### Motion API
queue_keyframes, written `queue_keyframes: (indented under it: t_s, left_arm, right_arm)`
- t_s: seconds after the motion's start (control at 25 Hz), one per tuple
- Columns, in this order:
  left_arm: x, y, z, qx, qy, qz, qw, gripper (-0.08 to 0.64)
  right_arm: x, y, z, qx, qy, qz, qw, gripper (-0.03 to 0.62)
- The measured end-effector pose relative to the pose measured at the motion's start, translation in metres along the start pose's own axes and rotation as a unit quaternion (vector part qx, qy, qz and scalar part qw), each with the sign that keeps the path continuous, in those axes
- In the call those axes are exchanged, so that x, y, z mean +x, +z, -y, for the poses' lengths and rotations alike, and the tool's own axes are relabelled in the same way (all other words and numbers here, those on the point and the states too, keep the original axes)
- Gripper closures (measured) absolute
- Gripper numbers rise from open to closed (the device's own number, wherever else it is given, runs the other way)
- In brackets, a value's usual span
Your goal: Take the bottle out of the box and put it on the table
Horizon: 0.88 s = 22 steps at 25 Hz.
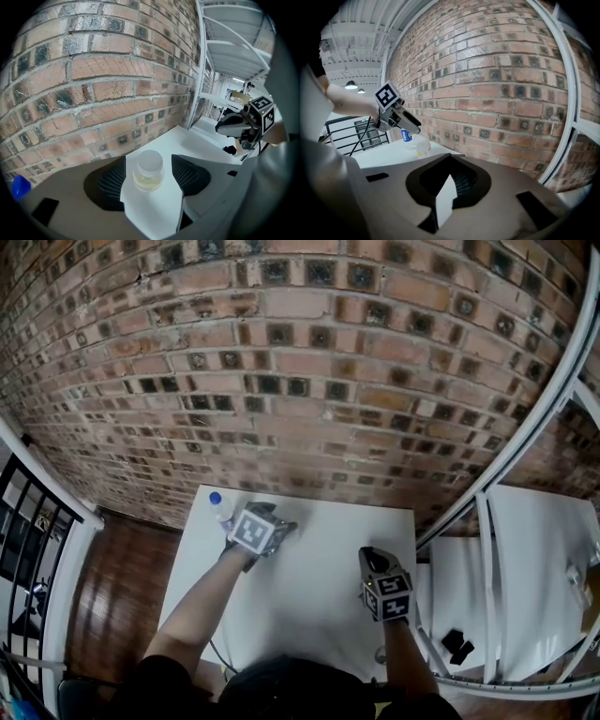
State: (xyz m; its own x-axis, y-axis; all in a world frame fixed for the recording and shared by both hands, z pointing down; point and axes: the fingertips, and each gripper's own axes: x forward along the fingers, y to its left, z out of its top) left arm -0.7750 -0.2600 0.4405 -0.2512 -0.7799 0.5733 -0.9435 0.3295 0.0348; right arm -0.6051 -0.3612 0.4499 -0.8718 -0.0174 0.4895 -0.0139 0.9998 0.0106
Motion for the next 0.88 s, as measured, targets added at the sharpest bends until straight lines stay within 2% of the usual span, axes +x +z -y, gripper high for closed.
queue_keyframes:
  t_s: [0.24,0.28,0.4,0.56,0.6,0.72,0.88]
  left_arm:
    - [-0.035,0.021,-0.004,-0.022,0.018,0.059,0.9979,0.259]
    - [-0.042,0.023,-0.006,-0.025,0.025,0.069,0.9969,0.278]
    - [-0.061,0.025,-0.002,-0.033,0.047,0.09,0.9942,0.367]
    - [-0.079,0.02,0.009,-0.042,0.081,0.121,0.9884,0.538]
    - [-0.084,0.021,0.012,-0.044,0.089,0.131,0.9864,0.558]
    - [-0.101,0.019,0.025,-0.046,0.104,0.16,0.9805,0.558]
    - [-0.133,0.01,0.043,-0.048,0.131,0.213,0.967,0.558]
  right_arm:
    - [-0.013,0.014,-0.003,0.0,-0.001,0.022,1.0,0.591]
    - [-0.016,0.016,-0.005,-0.001,0.001,0.026,1.0,0.591]
    - [-0.025,0.021,-0.011,-0.001,0.006,0.037,0.999,0.591]
    - [-0.036,0.027,-0.018,0.003,0.013,0.049,0.999,0.591]
    - [-0.039,0.029,-0.02,0.003,0.016,0.052,0.999,0.591]
    - [-0.048,0.034,-0.028,0.006,0.025,0.064,0.998,0.591]
    - [-0.058,0.031,-0.039,0.018,0.035,0.079,0.996,0.591]
